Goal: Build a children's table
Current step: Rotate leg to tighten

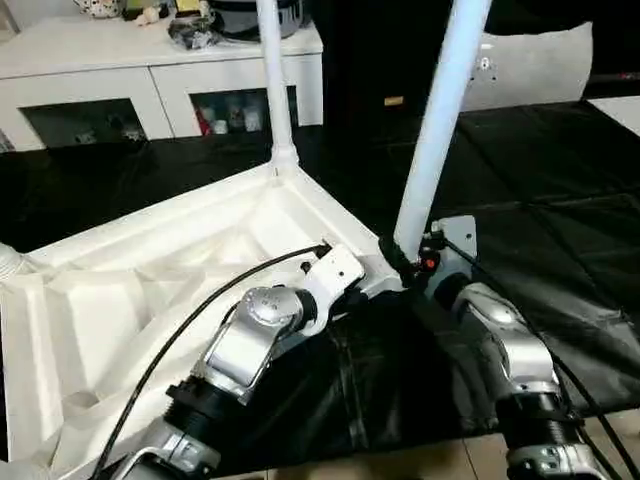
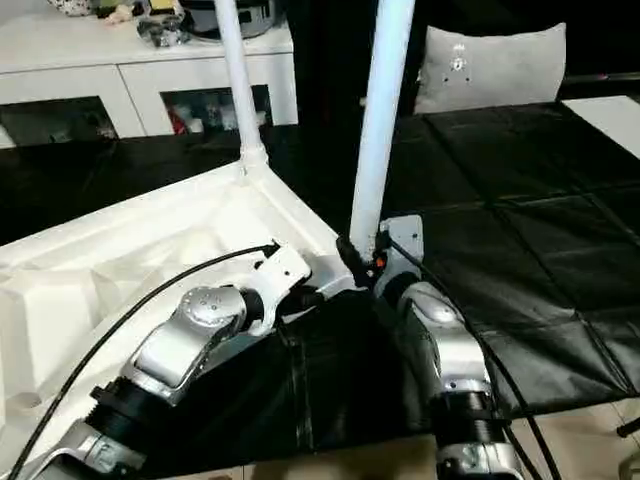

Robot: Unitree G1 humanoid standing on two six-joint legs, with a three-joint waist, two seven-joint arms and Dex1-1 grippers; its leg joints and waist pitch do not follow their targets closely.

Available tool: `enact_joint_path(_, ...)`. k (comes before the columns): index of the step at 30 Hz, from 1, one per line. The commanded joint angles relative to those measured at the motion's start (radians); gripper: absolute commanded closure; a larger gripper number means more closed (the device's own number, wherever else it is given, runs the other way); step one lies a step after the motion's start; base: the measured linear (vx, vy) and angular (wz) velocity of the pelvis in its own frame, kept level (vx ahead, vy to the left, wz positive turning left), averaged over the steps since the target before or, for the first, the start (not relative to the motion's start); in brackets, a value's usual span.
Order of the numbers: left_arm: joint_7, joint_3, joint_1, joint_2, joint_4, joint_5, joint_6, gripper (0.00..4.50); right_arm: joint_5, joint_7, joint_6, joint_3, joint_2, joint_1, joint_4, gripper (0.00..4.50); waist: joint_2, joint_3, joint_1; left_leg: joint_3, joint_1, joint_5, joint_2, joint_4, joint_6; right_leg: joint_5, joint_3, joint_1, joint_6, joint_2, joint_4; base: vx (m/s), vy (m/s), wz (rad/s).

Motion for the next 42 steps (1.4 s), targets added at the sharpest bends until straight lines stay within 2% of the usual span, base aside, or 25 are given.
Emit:
enact_joint_path(1, -0.004, -0.002, -0.008, 0.009, -0.027, 0.010, -0.015, 4.50, 0.010, 0.035, 0.007, 0.032, 0.001, 0.014, 0.007, 0.95, -0.011, -0.053, 0.008, -0.022, 0.002, -0.255, 0.048, -0.071, 0.044, -0.246, 0.042, 0.038, -0.184, -0.080, -0.085, 0.000, 0.000, 0.00)
enact_joint_path(3, -0.021, -0.002, -0.008, 0.024, -0.025, 0.005, -0.023, 4.50, 0.017, 0.064, -0.005, 0.030, -0.021, 0.023, -0.001, 0.86, -0.010, -0.052, 0.012, -0.020, 0.000, -0.227, 0.047, -0.069, 0.055, -0.234, 0.040, 0.040, -0.192, -0.079, -0.084, 0.000, 0.000, 0.00)
enact_joint_path(4, -0.064, -0.001, -0.006, 0.054, -0.025, -0.011, -0.049, 4.50, 0.029, 0.149, -0.024, 0.036, -0.071, 0.045, -0.030, 0.79, -0.009, -0.053, 0.014, -0.021, -0.002, -0.221, 0.048, -0.069, 0.058, -0.233, 0.039, 0.041, -0.191, -0.080, -0.083, 0.000, 0.000, 0.00)
enact_joint_path(5, -0.081, 0.000, -0.007, 0.068, -0.023, -0.015, -0.054, 4.50, 0.035, 0.192, -0.028, 0.038, -0.095, 0.054, -0.045, 0.67, -0.014, -0.054, 0.018, -0.019, -0.002, -0.213, 0.049, -0.067, 0.064, -0.222, 0.040, 0.043, -0.190, -0.079, -0.082, 0.000, 0.000, 0.00)
enact_joint_path(6, -0.081, 0.000, -0.007, 0.068, -0.023, -0.015, -0.054, 4.50, 0.035, 0.192, -0.028, 0.038, -0.095, 0.054, -0.045, 0.55, -0.013, -0.054, 0.019, -0.020, -0.002, -0.208, 0.049, -0.068, 0.068, -0.216, 0.039, 0.043, -0.190, -0.078, -0.081, 0.000, 0.000, 0.00)
enact_joint_path(7, -0.118, -0.010, -0.010, 0.102, -0.014, -0.020, -0.086, 4.50, 0.050, 0.284, -0.029, 0.047, -0.144, 0.073, -0.078, 0.47, -0.013, -0.055, 0.021, -0.020, -0.004, -0.195, 0.049, -0.066, 0.076, -0.194, 0.038, 0.044, -0.195, -0.078, -0.079, 0.000, 0.000, 0.00)
enact_joint_path(8, -0.119, -0.010, -0.011, 0.103, -0.014, -0.020, -0.087, 4.50, 0.050, 0.287, -0.029, 0.048, -0.146, 0.073, -0.079, 0.42, -0.013, -0.057, 0.022, -0.020, -0.006, -0.182, 0.050, -0.064, 0.084, -0.169, 0.038, 0.045, -0.199, -0.078, -0.075, 0.000, 0.000, 0.00)
enact_joint_path(10, -0.187, -0.025, -0.015, 0.154, 0.004, -0.020, -0.147, 4.50, 0.069, 0.401, -0.027, 0.062, -0.218, 0.091, -0.117, 0.23, -0.013, -0.057, 0.024, -0.020, -0.005, -0.185, 0.050, -0.063, 0.092, -0.169, 0.037, 0.044, -0.203, -0.077, -0.076, 0.000, 0.000, 0.00)
enact_joint_path(13, -0.255, -0.040, -0.015, 0.195, 0.011, -0.025, -0.198, 4.50, 0.089, 0.485, -0.020, 0.068, -0.268, 0.093, -0.131, 0.23, -0.010, -0.059, 0.031, -0.020, -0.004, -0.164, 0.053, -0.059, 0.106, -0.141, 0.036, 0.039, -0.214, -0.076, -0.072, 0.000, 0.000, 0.00)
enact_joint_path(18, -0.426, -0.083, -0.009, 0.289, 0.013, -0.048, -0.316, 4.50, 0.101, 0.641, -0.055, 0.095, -0.352, 0.075, -0.121, 0.23, -0.010, -0.059, 0.043, -0.018, -0.001, -0.178, 0.057, -0.059, 0.102, -0.150, 0.036, 0.036, -0.225, -0.079, -0.067, 0.000, 0.000, 0.00)
enact_joint_path(22, -0.540, -0.109, -0.006, 0.341, 0.007, -0.075, -0.386, 4.50, 0.105, 0.720, -0.073, 0.110, -0.377, 0.056, -0.106, 0.51, -0.010, -0.060, 0.062, -0.015, 0.003, -0.170, 0.061, -0.058, 0.095, -0.145, 0.037, 0.031, -0.229, -0.078, -0.062, 0.000, 0.000, 0.00)
enact_joint_path(23, -0.562, -0.114, -0.008, 0.350, 0.009, -0.076, -0.399, 4.50, 0.110, 0.742, -0.069, 0.116, -0.383, 0.052, -0.107, 0.66, -0.015, -0.060, 0.063, -0.014, 0.003, -0.172, 0.060, -0.057, 0.096, -0.143, 0.036, 0.032, -0.231, -0.077, -0.061, 0.000, 0.000, 0.00)
enact_joint_path(25, -0.585, -0.120, -0.012, 0.359, 0.014, -0.076, -0.415, 4.50, 0.119, 0.772, -0.061, 0.126, -0.390, 0.049, -0.113, 0.78, -0.012, -0.059, 0.069, -0.015, 0.002, -0.171, 0.061, -0.057, 0.097, -0.148, 0.037, 0.032, -0.230, -0.079, -0.060, 0.000, 0.000, 0.00)
enact_joint_path(26, -0.599, -0.124, -0.015, 0.364, 0.019, -0.074, -0.426, 4.50, 0.125, 0.791, -0.055, 0.132, -0.395, 0.048, -0.118, 0.97, -0.013, -0.059, 0.072, -0.015, 0.001, -0.175, 0.061, -0.057, 0.092, -0.159, 0.037, 0.032, -0.228, -0.080, -0.060, 0.000, 0.000, 0.00)
enact_joint_path(27, -0.618, -0.132, -0.021, 0.371, 0.027, -0.072, -0.443, 4.50, 0.133, 0.826, -0.046, 0.147, -0.404, 0.051, -0.131, 0.97, -0.018, -0.058, 0.073, -0.015, 0.001, -0.179, 0.061, -0.058, 0.091, -0.169, 0.037, 0.033, -0.225, -0.080, -0.061, 0.000, 0.000, 0.00)
enact_joint_path(28, -0.618, -0.132, -0.021, 0.371, 0.027, -0.072, -0.443, 4.50, 0.133, 0.826, -0.046, 0.147, -0.404, 0.051, -0.131, 1.17, -0.016, -0.059, 0.077, -0.015, 0.002, -0.181, 0.062, -0.058, 0.086, -0.184, 0.038, 0.032, -0.221, -0.081, -0.061, 0.000, 0.000, 0.00)
enact_joint_path(33, -0.656, -0.146, -0.037, 0.382, 0.049, -0.071, -0.480, 4.50, 0.137, 0.890, -0.047, 0.181, -0.417, 0.060, -0.145, 1.35, -0.016, -0.059, 0.081, -0.015, 0.002, -0.189, 0.061, -0.058, 0.078, -0.207, 0.039, 0.031, -0.213, -0.082, -0.062, 0.000, 0.000, 0.00)
enact_joint_path(34, -0.660, -0.148, -0.039, 0.383, 0.053, -0.072, -0.485, 4.50, 0.138, 0.898, -0.044, 0.183, -0.417, 0.061, -0.144, 1.58, -0.017, -0.059, 0.082, -0.015, 0.001, -0.184, 0.061, -0.058, 0.078, -0.207, 0.038, 0.031, -0.212, -0.082, -0.061, 0.000, 0.000, 0.00)
enact_joint_path(42, -0.685, -0.149, -0.047, 0.381, 0.076, -0.075, -0.511, 4.50, 0.154, 0.937, -0.017, 0.197, -0.422, 0.061, -0.148, 2.20, -0.017, -0.061, 0.085, -0.016, 0.001, -0.175, 0.060, -0.055, 0.079, -0.200, 0.038, 0.031, -0.214, -0.082, -0.060, 0.000, 0.000, 0.00)
